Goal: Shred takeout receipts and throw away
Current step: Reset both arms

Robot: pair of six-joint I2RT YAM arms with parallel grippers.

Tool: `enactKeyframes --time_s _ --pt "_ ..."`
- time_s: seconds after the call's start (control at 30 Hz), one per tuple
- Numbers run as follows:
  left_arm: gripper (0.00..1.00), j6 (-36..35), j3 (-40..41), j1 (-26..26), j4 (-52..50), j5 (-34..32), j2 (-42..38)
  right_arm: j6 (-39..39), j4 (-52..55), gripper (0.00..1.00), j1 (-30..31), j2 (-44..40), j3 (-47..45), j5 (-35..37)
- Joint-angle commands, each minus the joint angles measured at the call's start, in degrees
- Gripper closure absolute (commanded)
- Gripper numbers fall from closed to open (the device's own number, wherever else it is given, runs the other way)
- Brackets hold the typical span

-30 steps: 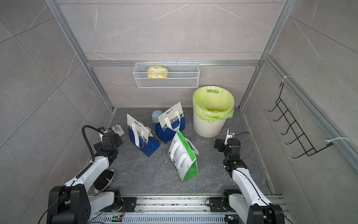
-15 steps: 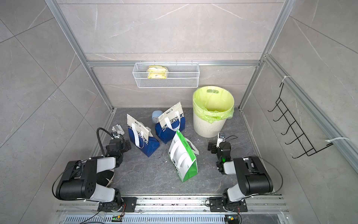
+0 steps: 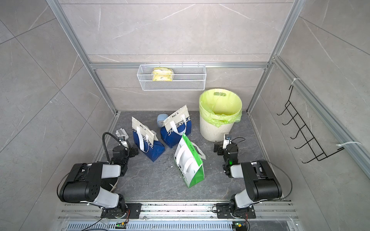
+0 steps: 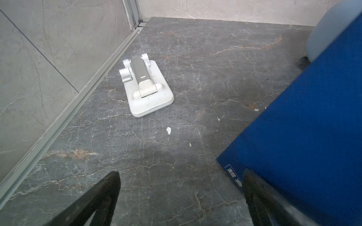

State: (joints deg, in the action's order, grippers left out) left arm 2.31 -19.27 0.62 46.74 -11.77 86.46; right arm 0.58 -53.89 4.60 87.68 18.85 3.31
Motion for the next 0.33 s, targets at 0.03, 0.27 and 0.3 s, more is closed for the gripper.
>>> enactKeyframes --time_s 0.03,0.27,0.3 --pt "0.00 -1.4 -0.6 0.0 3.5 0.3 -0.3 -1.8 1.3 0.00 0.4 0.3 1.6 -3.2" --pt "0.00 -1.4 -0.6 0.0 3.3 0.3 -0.4 -1.8 1.2 0.00 0.4 0.2 1.5 -3.2" --pt "0.00 -1.3 -0.5 0.0 3.3 0.3 -0.4 -1.7 1.1 0.00 0.4 0.2 1.5 -3.1"
